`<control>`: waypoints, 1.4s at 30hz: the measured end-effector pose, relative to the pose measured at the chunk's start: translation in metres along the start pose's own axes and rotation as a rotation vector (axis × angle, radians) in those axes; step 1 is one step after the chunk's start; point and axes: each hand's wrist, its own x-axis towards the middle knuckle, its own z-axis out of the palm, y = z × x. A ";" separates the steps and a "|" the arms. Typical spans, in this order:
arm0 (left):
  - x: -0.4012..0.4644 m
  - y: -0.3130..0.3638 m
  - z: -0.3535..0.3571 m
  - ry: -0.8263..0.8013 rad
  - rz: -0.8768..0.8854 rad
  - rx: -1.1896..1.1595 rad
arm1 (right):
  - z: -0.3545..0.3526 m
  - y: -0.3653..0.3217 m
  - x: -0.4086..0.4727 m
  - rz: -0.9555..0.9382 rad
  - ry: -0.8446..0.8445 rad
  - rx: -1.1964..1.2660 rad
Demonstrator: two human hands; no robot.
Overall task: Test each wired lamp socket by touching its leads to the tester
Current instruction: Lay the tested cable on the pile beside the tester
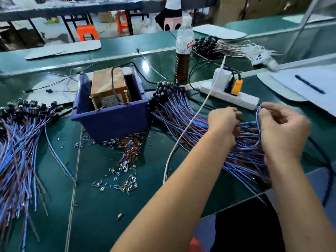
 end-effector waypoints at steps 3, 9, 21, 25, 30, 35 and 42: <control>0.003 0.012 -0.001 0.111 0.107 -0.147 | -0.003 -0.003 0.001 -0.186 -0.107 -0.362; 0.012 0.028 -0.025 0.219 0.257 -0.406 | 0.027 -0.029 -0.026 -0.446 -0.401 -0.789; 0.006 0.050 -0.067 0.465 0.650 0.009 | 0.031 -0.033 -0.026 -0.476 -0.565 -1.012; 0.005 0.050 -0.081 0.650 0.779 0.308 | 0.019 -0.040 -0.024 -0.500 -0.515 -1.003; 0.007 0.044 -0.097 0.714 0.724 0.489 | 0.005 -0.059 -0.018 -0.380 -0.584 -1.055; 0.013 0.033 -0.106 0.753 0.694 0.766 | -0.006 -0.085 -0.024 -0.260 -0.629 -0.964; 0.010 0.034 -0.109 0.853 0.733 1.083 | 0.022 -0.084 -0.023 -0.414 -0.639 -1.013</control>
